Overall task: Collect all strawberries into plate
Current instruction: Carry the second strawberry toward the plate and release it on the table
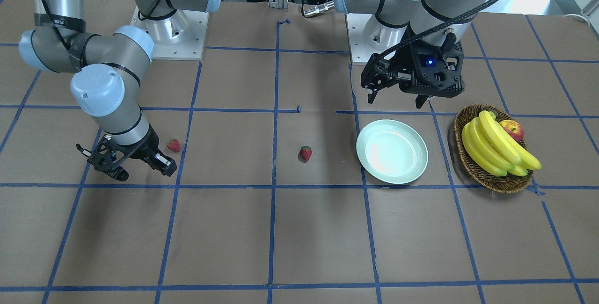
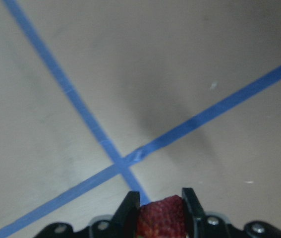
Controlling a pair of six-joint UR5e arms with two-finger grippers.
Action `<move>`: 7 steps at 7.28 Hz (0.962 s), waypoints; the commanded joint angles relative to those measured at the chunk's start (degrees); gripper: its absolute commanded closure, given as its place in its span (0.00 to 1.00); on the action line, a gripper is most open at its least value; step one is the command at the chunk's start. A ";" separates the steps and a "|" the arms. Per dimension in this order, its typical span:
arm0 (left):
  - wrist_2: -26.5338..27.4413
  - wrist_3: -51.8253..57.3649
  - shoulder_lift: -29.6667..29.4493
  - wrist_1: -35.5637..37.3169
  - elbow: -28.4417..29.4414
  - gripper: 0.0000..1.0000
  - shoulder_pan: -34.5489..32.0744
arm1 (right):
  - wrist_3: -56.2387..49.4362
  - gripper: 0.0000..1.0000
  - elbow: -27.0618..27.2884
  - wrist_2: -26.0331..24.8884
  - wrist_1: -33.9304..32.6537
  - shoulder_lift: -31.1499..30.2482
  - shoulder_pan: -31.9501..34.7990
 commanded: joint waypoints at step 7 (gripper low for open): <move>0.00 0.00 0.00 0.00 -0.03 0.00 0.00 | 16.46 1.00 -1.14 0.32 -6.47 8.33 35.03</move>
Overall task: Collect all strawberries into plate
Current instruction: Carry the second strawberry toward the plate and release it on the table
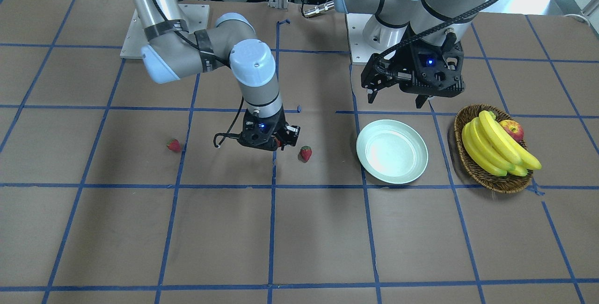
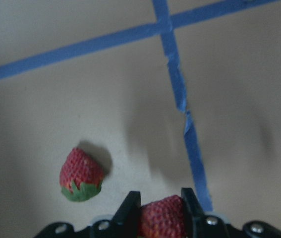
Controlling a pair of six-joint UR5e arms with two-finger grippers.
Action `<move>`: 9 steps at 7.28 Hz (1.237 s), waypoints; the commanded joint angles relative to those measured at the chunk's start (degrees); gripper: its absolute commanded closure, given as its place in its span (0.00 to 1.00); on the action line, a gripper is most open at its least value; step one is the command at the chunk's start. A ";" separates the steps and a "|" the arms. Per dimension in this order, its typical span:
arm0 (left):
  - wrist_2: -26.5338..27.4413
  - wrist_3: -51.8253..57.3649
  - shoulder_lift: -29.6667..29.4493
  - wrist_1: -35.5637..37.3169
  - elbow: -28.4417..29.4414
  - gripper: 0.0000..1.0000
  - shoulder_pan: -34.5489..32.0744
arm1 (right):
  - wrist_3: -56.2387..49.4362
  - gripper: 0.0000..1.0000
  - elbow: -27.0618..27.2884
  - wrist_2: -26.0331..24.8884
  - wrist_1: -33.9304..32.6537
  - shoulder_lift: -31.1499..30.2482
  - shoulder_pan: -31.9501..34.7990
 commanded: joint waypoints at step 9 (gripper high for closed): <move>0.00 0.09 0.09 0.00 -0.01 0.00 0.00 | -2.93 0.00 -1.09 -4.83 8.63 -7.66 -4.30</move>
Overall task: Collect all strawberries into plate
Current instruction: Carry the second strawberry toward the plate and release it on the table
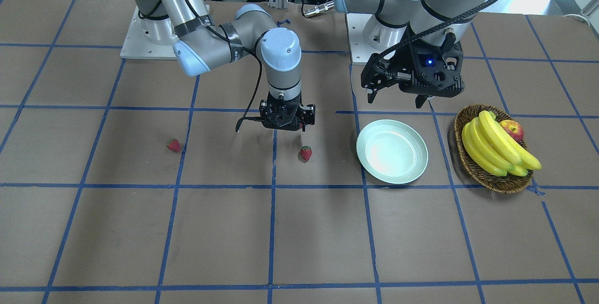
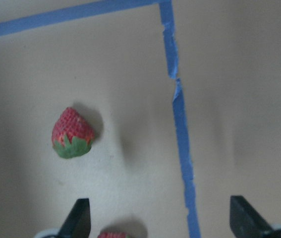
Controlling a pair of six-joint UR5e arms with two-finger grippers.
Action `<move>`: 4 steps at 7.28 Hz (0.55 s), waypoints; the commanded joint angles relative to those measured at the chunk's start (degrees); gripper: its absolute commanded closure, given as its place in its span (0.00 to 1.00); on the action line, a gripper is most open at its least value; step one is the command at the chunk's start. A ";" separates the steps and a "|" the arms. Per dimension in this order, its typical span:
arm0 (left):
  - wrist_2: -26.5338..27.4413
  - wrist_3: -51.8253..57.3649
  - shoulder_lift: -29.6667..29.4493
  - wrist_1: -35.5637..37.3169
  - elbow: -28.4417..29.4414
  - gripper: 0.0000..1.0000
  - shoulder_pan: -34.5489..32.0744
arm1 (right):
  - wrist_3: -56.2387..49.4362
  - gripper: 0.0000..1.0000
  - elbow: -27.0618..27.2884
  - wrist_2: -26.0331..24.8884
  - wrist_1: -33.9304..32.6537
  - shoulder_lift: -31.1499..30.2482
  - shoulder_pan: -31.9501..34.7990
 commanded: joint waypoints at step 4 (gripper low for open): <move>0.00 0.00 0.10 0.00 -0.10 0.00 -0.09 | -20.62 0.00 3.16 -1.58 5.88 -5.23 -27.11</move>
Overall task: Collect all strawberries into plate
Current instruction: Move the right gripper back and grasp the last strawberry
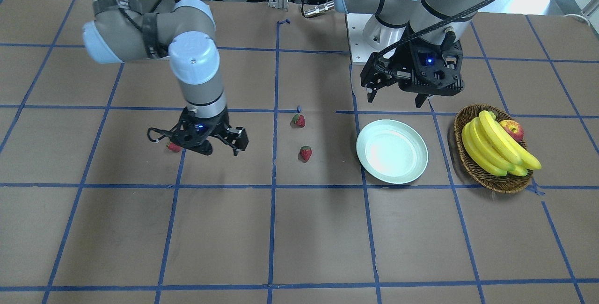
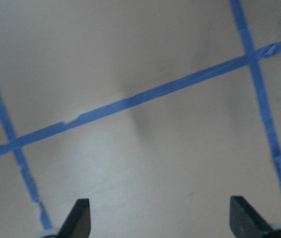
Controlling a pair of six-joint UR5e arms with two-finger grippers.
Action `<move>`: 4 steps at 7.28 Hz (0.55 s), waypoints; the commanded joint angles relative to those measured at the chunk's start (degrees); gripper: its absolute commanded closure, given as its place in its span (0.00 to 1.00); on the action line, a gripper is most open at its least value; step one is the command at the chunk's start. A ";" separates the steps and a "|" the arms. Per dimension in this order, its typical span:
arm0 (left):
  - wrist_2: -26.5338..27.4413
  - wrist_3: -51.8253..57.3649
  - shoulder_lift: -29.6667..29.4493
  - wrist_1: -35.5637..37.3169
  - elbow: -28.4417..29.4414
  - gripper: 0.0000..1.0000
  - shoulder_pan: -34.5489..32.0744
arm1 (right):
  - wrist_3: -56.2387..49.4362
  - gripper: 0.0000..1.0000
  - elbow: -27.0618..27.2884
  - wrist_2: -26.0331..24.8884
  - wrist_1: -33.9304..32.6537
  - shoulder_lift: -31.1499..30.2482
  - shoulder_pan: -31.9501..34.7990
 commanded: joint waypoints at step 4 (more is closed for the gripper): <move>0.00 0.00 -0.10 0.00 -0.04 0.00 -0.02 | -26.75 0.00 9.41 -0.01 -1.36 -0.28 -14.00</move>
